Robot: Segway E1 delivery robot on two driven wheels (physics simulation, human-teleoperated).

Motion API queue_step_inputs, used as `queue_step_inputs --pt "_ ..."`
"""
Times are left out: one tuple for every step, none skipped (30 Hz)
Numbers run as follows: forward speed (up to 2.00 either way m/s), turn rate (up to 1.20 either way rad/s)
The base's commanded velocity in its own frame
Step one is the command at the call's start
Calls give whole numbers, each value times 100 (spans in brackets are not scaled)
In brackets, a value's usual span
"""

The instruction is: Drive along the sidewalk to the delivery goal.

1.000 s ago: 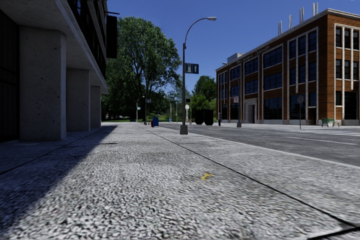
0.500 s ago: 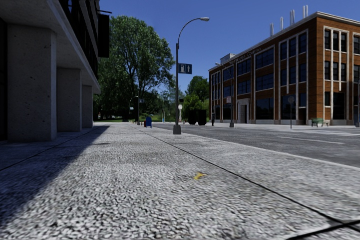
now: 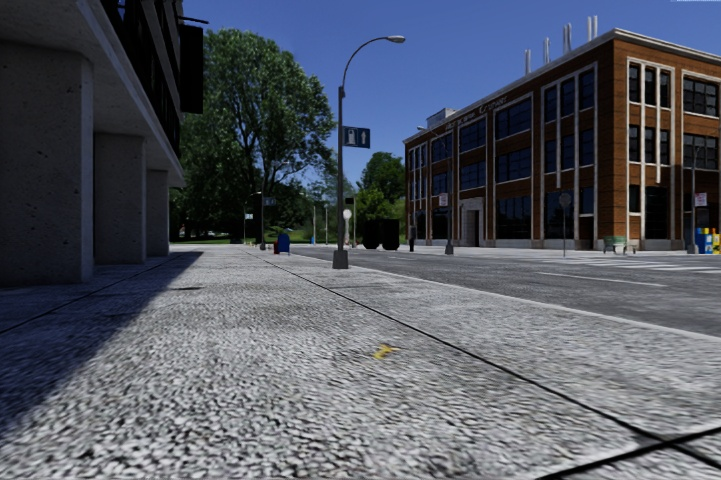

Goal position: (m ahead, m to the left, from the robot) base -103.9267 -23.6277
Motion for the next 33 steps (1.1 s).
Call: queue_step_inputs --pt "0 -27" --pt "0 -27" --pt "0 -27" --pt "0 -27" --pt "0 -27" --pt "0 -28" --pt "0 -29" --pt "0 -29" --pt "0 -31" --pt "0 -32" --pt "0 -33" --pt "0 -33" --pt "0 -33" --pt "0 -33" --pt "0 -33" --pt "0 -33" --pt "0 -33" --pt "0 -33" --pt "0 -33" --pt "0 -33" --pt "0 -33" --pt "0 -33" --pt "0 -33" --pt "0 -33" --pt "0 -34" --pt "0 -34" --pt "0 -36" --pt "0 -36" --pt "0 -38" --pt "0 -39" --pt "0 -40" --pt "0 -40" --pt "0 -41"
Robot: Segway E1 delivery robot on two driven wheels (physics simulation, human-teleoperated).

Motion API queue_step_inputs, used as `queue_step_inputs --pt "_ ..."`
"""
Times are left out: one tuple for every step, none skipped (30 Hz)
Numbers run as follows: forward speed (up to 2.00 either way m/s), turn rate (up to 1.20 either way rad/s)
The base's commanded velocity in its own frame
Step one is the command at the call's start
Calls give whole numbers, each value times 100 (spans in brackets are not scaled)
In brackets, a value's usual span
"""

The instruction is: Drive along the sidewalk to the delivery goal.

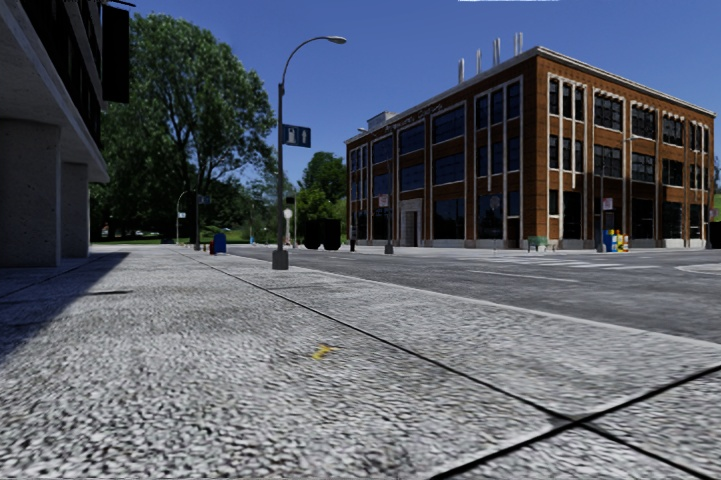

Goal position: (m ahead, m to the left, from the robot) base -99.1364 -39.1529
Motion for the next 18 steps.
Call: queue_step_inputs --pt "0 -43" --pt "0 -43" --pt "0 -46" --pt "0 -46" --pt "0 -47" --pt "0 -47" --pt "0 -47" --pt "0 -47" --pt "0 -47" --pt "0 -47" --pt "0 -47" --pt "0 -47" --pt "0 -47" --pt "0 -47" --pt "0 -47" --pt "0 -47" --pt "0 -47" --pt "0 -47"
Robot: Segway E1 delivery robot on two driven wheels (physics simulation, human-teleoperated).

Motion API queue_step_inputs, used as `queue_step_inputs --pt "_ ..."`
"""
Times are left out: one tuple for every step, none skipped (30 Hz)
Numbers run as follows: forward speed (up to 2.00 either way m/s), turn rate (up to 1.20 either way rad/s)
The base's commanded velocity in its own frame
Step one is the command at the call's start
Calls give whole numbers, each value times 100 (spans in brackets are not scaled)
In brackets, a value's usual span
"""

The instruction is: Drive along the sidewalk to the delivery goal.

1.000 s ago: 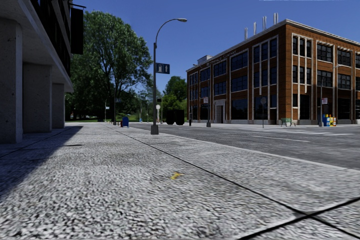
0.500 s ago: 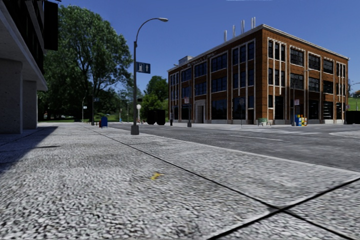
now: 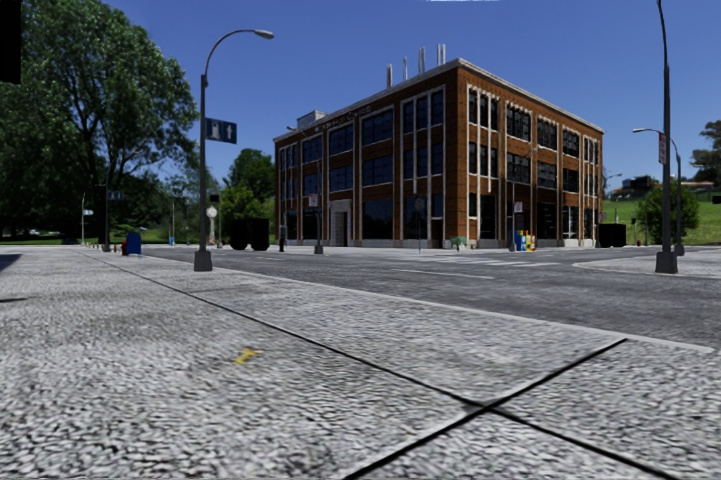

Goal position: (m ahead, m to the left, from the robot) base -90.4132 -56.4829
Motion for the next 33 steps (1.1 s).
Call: queue_step_inputs --pt "0 -47" --pt "0 -47" --pt "0 -47" --pt "0 -47" --pt "0 -47" --pt "0 -47" --pt "0 -47" --pt "0 -47" --pt "0 -47" --pt "0 -47" --pt "0 -47" --pt "0 -47" --pt "0 -47" --pt "0 -47" --pt "0 -47" --pt "0 -47" --pt "0 -47" --pt "0 -47" --pt "0 -47" --pt "0 -47" --pt "0 -47" --pt "0 -47" --pt "0 -47" --pt "0 -47" --pt "0 -47" --pt "0 -47" --pt "0 -47" --pt "0 -47" --pt "0 -47" --pt "0 -47" --pt "0 -47" --pt "0 -47" --pt "0 -47"
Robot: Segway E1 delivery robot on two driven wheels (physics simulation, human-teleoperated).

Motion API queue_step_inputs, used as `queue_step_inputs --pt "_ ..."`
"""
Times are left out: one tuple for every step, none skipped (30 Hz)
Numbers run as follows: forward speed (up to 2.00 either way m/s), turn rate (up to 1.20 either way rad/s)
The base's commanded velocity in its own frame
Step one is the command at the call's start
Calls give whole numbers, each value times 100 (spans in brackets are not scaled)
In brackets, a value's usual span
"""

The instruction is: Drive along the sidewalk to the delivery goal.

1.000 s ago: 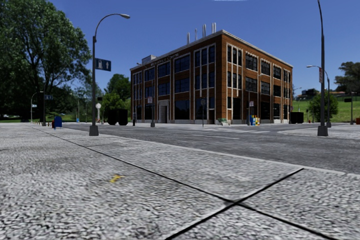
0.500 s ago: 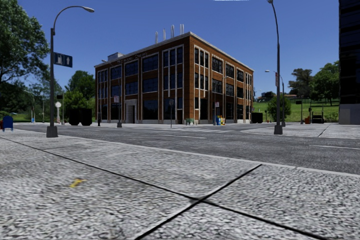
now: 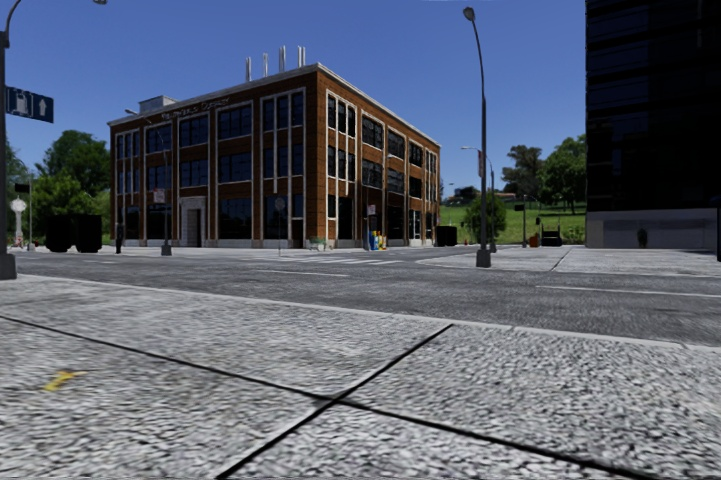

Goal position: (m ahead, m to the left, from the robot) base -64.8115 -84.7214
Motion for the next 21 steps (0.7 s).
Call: queue_step_inputs --pt "0 -47" --pt "0 -47" --pt "0 -47" --pt "0 -47" --pt "0 -47" --pt "0 -47" --pt "0 -47" --pt "0 -47" --pt "0 -48" --pt "0 -48" --pt "0 -48" --pt "0 -48" --pt "0 -48" --pt "0 -48" --pt "0 -48" --pt "0 -48" --pt "0 -48" --pt "0 -48" --pt "0 -48" --pt "0 -48" --pt "0 -48"
